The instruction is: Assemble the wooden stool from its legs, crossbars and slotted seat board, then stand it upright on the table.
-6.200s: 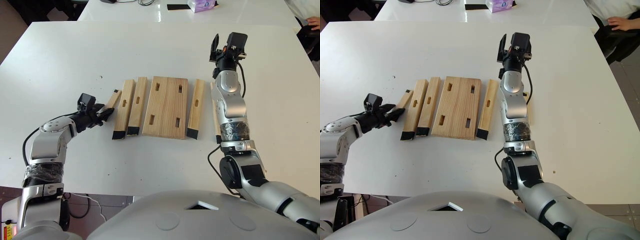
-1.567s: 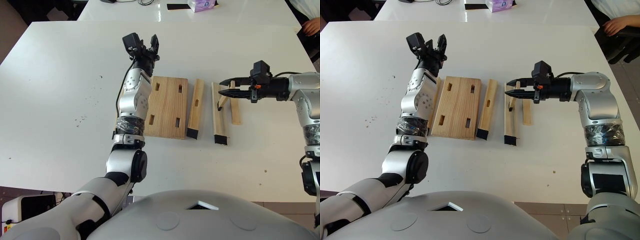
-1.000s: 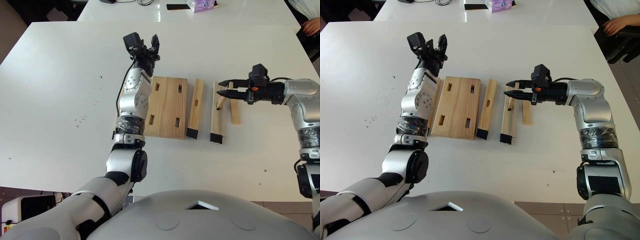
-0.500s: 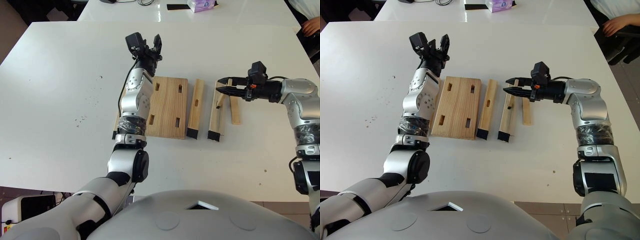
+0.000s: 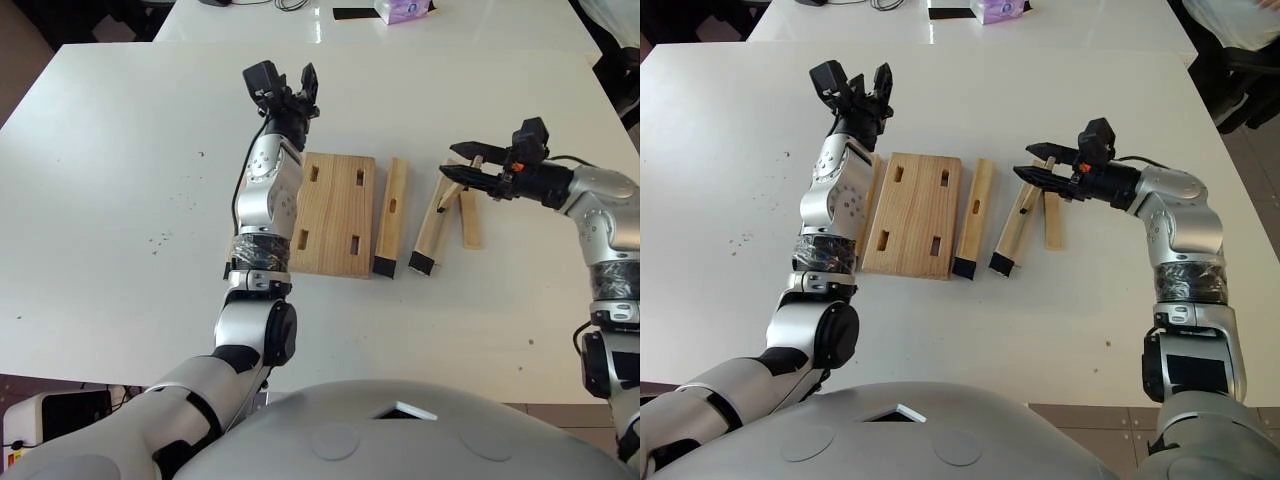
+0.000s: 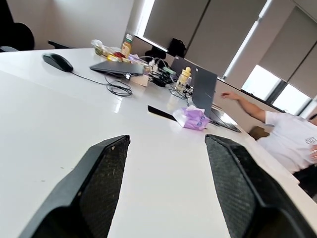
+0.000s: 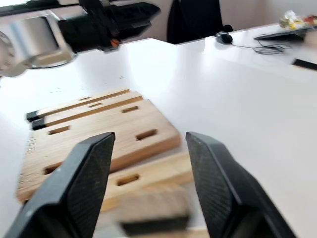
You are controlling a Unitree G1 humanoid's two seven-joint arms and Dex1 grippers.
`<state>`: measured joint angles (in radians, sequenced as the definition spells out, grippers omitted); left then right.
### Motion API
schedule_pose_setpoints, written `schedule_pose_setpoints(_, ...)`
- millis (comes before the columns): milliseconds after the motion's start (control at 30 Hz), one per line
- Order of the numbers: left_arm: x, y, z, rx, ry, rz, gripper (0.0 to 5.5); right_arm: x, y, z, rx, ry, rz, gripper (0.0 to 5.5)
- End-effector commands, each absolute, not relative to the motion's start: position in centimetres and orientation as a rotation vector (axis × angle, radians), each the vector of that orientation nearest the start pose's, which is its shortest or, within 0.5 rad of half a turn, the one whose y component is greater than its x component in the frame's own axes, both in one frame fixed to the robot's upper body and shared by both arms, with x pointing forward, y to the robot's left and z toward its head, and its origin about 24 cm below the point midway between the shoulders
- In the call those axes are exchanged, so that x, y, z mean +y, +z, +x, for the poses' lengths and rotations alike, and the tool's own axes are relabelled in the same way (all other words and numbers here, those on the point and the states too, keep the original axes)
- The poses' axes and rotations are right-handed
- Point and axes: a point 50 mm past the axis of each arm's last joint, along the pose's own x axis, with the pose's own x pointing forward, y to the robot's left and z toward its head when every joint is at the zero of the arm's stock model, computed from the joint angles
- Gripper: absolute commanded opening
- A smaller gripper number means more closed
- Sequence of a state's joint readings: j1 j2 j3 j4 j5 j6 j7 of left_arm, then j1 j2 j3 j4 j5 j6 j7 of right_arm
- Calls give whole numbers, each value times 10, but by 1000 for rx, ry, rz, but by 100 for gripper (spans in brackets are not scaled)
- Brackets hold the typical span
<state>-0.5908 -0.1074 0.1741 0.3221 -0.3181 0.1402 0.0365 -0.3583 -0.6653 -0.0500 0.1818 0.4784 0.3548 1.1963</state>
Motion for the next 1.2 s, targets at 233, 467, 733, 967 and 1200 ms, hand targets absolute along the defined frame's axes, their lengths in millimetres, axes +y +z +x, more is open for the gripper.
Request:
schedule_pose_setpoints(233, 110, 118, 347, -68, -45, -458, 283, -210, 181, 289, -16, 1077, -1, 264)
schedule_pose_setpoints(467, 105, 117, 350, -62, -58, -463, 283, -192, 152, 301, 14, 967, -14, 264)
schedule_pose_setpoints(733, 104, 115, 350, -56, -64, -455, 283, -192, 171, 290, -102, 998, 37, 264)
schedule_pose_setpoints(967, 105, 114, 351, -49, -71, -443, 283, -194, 146, 287, -28, 946, 43, 264)
schedule_pose_setpoints(1200, 102, 114, 353, -40, -89, -441, 283, -186, 91, 291, 124, 879, 16, 264)
